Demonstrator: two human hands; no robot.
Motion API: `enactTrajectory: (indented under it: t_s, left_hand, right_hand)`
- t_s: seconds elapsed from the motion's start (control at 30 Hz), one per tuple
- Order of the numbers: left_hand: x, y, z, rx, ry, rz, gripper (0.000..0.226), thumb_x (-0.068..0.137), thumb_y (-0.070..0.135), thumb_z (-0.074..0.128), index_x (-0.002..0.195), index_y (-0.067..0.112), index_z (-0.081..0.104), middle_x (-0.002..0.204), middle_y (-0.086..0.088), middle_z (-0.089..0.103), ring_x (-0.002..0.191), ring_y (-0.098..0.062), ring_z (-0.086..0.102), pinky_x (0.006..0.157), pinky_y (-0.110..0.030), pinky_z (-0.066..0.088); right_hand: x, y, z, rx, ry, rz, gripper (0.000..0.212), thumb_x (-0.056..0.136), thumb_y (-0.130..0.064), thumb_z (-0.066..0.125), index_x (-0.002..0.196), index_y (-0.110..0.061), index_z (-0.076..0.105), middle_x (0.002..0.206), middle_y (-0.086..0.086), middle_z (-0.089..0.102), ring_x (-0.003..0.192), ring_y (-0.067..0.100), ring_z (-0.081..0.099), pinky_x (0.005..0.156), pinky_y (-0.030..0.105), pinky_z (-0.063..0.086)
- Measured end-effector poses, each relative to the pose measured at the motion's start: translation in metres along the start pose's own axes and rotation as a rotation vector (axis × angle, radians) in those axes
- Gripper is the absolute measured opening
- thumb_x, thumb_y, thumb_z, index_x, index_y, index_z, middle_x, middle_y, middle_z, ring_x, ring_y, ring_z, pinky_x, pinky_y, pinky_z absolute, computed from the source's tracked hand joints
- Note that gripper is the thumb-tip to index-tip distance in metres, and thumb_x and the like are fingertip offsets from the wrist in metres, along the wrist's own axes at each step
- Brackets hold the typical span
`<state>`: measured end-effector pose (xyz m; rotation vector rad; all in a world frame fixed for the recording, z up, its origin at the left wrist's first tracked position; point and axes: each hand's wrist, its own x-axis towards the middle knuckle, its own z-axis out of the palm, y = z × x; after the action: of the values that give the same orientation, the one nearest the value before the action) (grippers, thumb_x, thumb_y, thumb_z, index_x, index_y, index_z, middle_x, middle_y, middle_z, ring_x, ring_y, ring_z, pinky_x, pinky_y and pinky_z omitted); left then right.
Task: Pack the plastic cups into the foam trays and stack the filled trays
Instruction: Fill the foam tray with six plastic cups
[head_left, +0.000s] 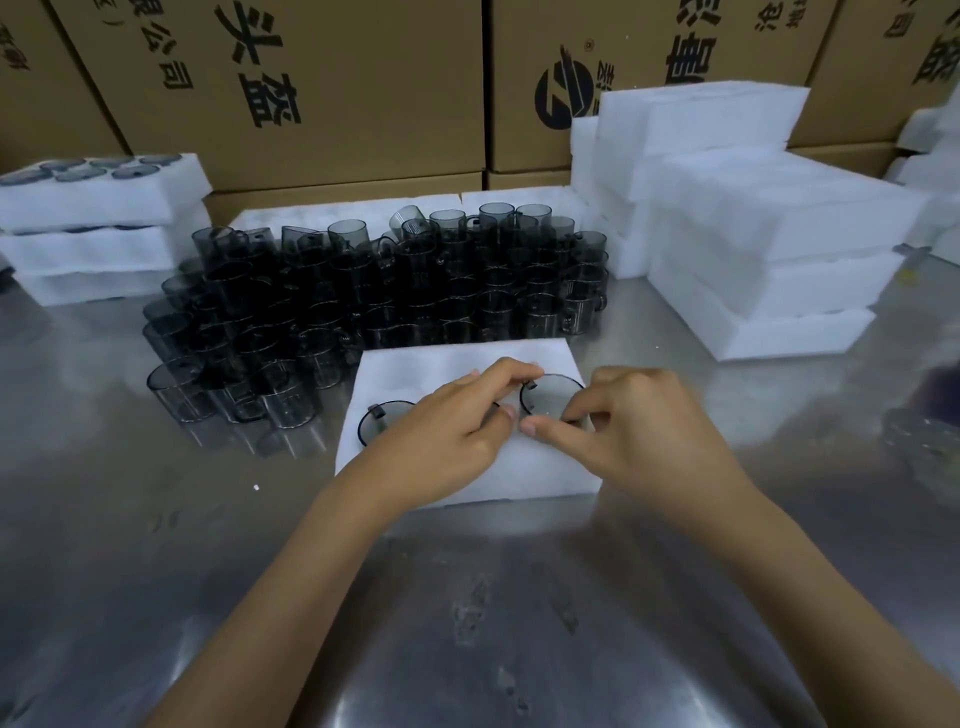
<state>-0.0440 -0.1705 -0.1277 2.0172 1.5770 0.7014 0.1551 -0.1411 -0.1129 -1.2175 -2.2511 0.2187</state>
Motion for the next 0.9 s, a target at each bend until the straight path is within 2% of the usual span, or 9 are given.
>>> enactTrajectory:
  t_s: [0.1, 0.17, 0.23, 0.3, 0.4, 0.53, 0.73, 0.83, 0.9]
  left_hand:
    - [0.001, -0.003, 0.003, 0.086, -0.016, -0.003, 0.039, 0.104, 0.031, 0.038, 0.137, 0.05, 0.037, 0.122, 0.008, 0.063, 0.132, -0.001, 0.04, 0.117, -0.031, 0.028]
    - [0.001, -0.003, 0.005, 0.136, 0.0, 0.03, 0.038, 0.104, 0.032, 0.038, 0.14, 0.044, 0.037, 0.122, 0.007, 0.064, 0.131, 0.003, 0.038, 0.12, -0.021, 0.017]
    - [0.001, -0.002, 0.006, 0.187, 0.017, 0.074, 0.038, 0.105, 0.031, 0.036, 0.143, 0.038, 0.037, 0.136, 0.014, 0.057, 0.134, 0.003, 0.036, 0.12, -0.018, 0.012]
    - [0.002, -0.002, 0.006, 0.206, 0.032, 0.102, 0.039, 0.106, 0.031, 0.035, 0.144, 0.035, 0.037, 0.148, 0.021, 0.045, 0.14, 0.004, 0.03, 0.121, -0.017, 0.007]
    - [0.002, -0.001, 0.008, 0.243, 0.046, 0.145, 0.044, 0.106, 0.026, 0.034, 0.149, 0.032, 0.036, 0.154, 0.019, 0.036, 0.143, 0.008, 0.022, 0.12, -0.013, 0.003]
    - [0.003, 0.004, 0.012, 0.462, 0.075, 0.188, 0.05, 0.103, 0.025, 0.029, 0.151, 0.02, 0.038, 0.157, 0.006, 0.037, 0.148, -0.004, 0.023, 0.124, -0.025, 0.004]
    - [0.004, 0.005, 0.013, 0.325, 0.14, 0.129, 0.045, 0.103, 0.025, 0.04, 0.147, 0.029, 0.045, 0.155, 0.013, 0.039, 0.143, 0.005, 0.023, 0.11, -0.004, 0.002]
    - [0.003, 0.002, 0.008, 0.267, 0.063, 0.125, 0.044, 0.105, 0.022, 0.038, 0.148, 0.029, 0.044, 0.155, 0.016, 0.037, 0.143, 0.01, 0.019, 0.115, -0.008, -0.002]
    - [0.003, 0.0, 0.0, 0.2, 0.07, 0.081, 0.042, 0.104, 0.019, 0.041, 0.143, 0.03, 0.051, 0.15, 0.016, 0.046, 0.136, 0.012, 0.032, 0.117, -0.014, 0.012]
  right_hand:
    - [-0.008, 0.01, 0.005, 0.096, 0.011, 0.017, 0.038, 0.08, -0.066, 0.064, 0.076, -0.031, 0.079, 0.06, -0.011, 0.048, 0.061, 0.008, 0.05, 0.057, 0.026, 0.037]
    - [-0.007, 0.012, 0.008, 0.113, 0.144, 0.008, 0.036, 0.087, -0.065, 0.056, 0.088, -0.036, 0.077, 0.067, -0.013, 0.052, 0.07, 0.003, 0.05, 0.059, 0.022, 0.035]
    - [-0.001, 0.012, 0.011, 0.13, 0.204, -0.002, 0.032, 0.096, -0.049, 0.05, 0.115, -0.034, 0.071, 0.093, -0.016, 0.061, 0.09, 0.001, 0.05, 0.072, 0.022, 0.041]
    - [0.004, 0.015, 0.019, 0.12, 0.094, -0.019, 0.038, 0.103, -0.031, 0.047, 0.138, -0.023, 0.059, 0.132, -0.01, 0.06, 0.124, 0.009, 0.048, 0.098, 0.028, 0.041]
    - [0.003, 0.019, 0.032, 0.163, -0.19, 0.029, 0.047, 0.107, -0.023, 0.038, 0.154, -0.021, 0.037, 0.162, -0.009, 0.028, 0.152, 0.006, 0.014, 0.124, 0.036, 0.016]
    - [0.004, 0.024, 0.035, 0.15, -0.3, 0.062, 0.051, 0.108, -0.034, 0.029, 0.158, -0.028, 0.023, 0.165, -0.02, 0.009, 0.15, -0.006, -0.005, 0.121, 0.028, 0.005]
    - [0.002, 0.022, 0.037, 0.267, -0.281, 0.096, 0.05, 0.108, -0.028, 0.032, 0.157, -0.028, 0.024, 0.164, -0.022, 0.007, 0.15, -0.003, -0.007, 0.124, 0.03, 0.002]
    - [-0.001, 0.02, 0.045, 0.556, -0.201, 0.194, 0.051, 0.108, -0.022, 0.037, 0.157, -0.028, 0.026, 0.163, -0.025, 0.004, 0.149, -0.007, -0.003, 0.116, 0.012, 0.001]
    - [-0.004, 0.018, 0.05, 0.684, -0.11, 0.251, 0.052, 0.107, -0.018, 0.04, 0.156, -0.028, 0.029, 0.163, -0.024, 0.008, 0.145, -0.013, 0.006, 0.105, -0.004, 0.007]
